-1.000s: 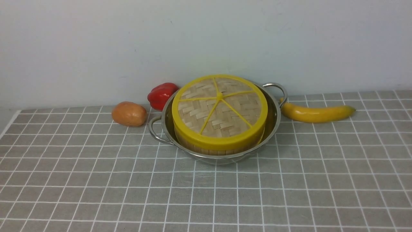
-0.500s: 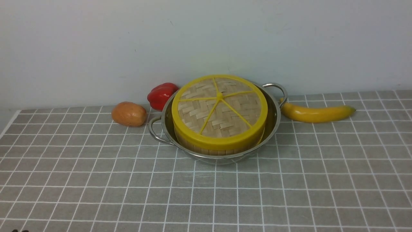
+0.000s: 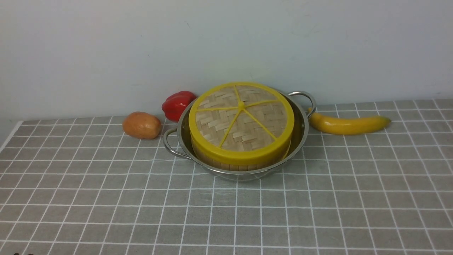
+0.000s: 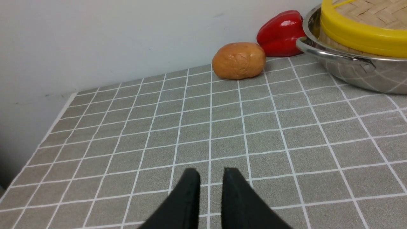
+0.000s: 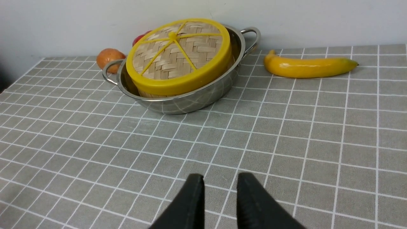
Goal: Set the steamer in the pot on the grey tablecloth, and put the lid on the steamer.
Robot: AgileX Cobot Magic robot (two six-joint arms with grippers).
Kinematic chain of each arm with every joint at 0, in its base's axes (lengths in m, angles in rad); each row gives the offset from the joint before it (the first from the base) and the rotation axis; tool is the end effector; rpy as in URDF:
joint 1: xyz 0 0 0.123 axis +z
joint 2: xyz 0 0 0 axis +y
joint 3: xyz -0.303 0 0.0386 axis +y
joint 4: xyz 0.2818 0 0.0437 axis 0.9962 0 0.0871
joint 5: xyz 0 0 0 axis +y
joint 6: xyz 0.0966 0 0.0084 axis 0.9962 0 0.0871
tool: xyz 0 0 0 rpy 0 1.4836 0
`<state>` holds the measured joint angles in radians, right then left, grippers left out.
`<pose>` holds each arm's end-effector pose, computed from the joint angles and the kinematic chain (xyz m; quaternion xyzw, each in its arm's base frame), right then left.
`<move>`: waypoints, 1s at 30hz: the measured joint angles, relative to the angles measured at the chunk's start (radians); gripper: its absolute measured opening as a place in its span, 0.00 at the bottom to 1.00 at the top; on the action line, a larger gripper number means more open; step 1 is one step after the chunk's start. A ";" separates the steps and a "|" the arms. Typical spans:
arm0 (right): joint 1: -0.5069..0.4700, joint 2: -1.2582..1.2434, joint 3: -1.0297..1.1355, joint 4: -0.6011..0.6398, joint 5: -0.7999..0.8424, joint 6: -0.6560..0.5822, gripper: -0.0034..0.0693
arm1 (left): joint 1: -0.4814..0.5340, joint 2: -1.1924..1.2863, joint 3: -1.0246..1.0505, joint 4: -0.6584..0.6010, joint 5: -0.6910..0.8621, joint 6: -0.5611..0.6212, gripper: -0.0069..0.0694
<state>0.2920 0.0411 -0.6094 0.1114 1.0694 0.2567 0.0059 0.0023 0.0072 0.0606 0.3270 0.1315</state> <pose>-0.0015 0.0094 0.3239 -0.0190 0.8358 0.2013 0.5104 0.0732 0.0023 0.1794 0.0662 0.7866 0.0673 0.6102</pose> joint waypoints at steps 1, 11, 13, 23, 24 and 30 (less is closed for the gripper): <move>-0.019 0.000 0.005 -0.010 -0.050 0.000 0.29 | 0.000 0.000 0.000 0.000 0.000 0.000 0.23; -0.302 -0.014 0.303 -0.196 -0.628 -0.124 0.31 | 0.000 0.000 0.000 0.000 0.000 0.000 0.26; -0.327 -0.014 0.370 -0.202 -0.656 -0.124 0.31 | 0.000 0.000 0.000 0.000 0.000 0.000 0.26; -0.335 -0.013 0.607 -0.210 -0.764 -0.126 0.34 | 0.000 0.000 0.000 0.000 0.000 0.000 0.29; -0.335 -0.013 0.615 -0.202 -0.771 -0.126 0.34 | 0.000 0.000 0.000 0.000 0.000 0.000 0.29; -0.335 -0.013 0.617 -0.140 -0.778 -0.126 0.37 | 0.000 0.000 0.000 0.000 0.000 0.000 0.30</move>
<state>-0.0430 0.0281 0.0076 -0.0287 0.2912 0.1307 0.0059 0.0023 0.0072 0.0606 0.3270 0.1315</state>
